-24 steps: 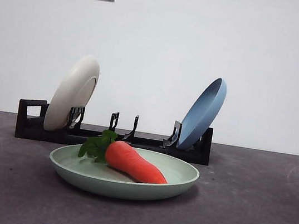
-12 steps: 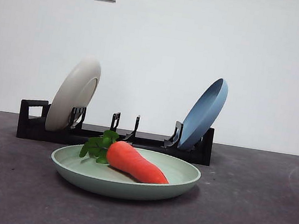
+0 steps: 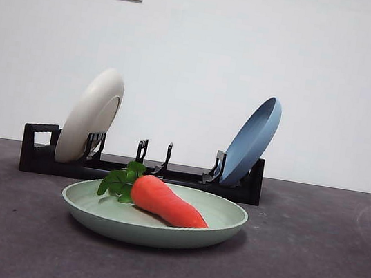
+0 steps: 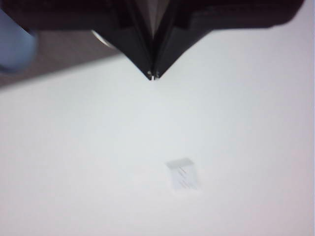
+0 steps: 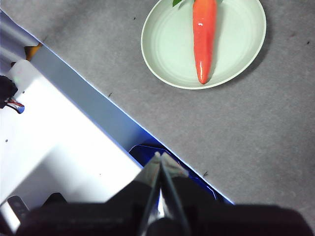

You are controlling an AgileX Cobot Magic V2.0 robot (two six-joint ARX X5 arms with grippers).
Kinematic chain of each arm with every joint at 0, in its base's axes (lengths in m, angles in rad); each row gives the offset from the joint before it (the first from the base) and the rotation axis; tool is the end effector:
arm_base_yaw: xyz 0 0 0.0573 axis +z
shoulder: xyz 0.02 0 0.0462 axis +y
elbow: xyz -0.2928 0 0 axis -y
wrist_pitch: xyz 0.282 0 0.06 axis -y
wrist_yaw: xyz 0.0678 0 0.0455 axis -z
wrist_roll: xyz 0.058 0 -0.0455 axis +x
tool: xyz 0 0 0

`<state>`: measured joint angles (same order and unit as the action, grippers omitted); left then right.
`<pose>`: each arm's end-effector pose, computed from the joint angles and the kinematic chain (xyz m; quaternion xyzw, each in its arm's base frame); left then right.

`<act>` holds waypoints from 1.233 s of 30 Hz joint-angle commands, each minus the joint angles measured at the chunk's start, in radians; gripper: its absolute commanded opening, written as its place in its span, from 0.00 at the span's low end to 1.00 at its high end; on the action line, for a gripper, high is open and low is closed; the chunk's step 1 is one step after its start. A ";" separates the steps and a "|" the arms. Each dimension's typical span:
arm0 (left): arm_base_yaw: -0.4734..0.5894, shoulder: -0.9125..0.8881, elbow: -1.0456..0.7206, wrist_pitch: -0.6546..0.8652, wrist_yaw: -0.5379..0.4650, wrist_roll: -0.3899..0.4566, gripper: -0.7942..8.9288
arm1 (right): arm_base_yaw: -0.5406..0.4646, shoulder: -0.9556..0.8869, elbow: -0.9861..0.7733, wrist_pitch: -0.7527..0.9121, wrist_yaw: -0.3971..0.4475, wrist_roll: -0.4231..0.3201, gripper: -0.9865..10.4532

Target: Take the green plate from the plate rack,put the plate on the table,take the carrot from the table,put the carrot in the plate

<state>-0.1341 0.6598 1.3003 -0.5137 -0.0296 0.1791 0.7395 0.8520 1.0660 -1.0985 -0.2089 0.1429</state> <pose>0.1030 -0.0122 0.5155 0.0840 -0.0676 -0.0463 0.9931 0.1167 0.1227 0.3460 -0.0545 0.4414 0.3822 0.8100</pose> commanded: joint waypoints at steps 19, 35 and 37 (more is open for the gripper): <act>0.170 -0.602 -1.086 0.385 0.011 -0.075 0.08 | 0.002 -0.002 0.000 0.005 0.002 -0.002 0.09; 0.169 -0.658 -1.296 0.362 0.064 -0.195 0.08 | 0.002 -0.002 0.000 0.005 0.002 -0.002 0.09; 0.169 -0.658 -1.296 0.340 0.064 -0.197 0.08 | 0.002 -0.002 0.000 0.005 0.002 -0.002 0.09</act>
<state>0.0322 0.0048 0.0174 -0.1692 0.0307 -0.0059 0.7395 0.8516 1.0660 -1.0992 -0.2089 0.1429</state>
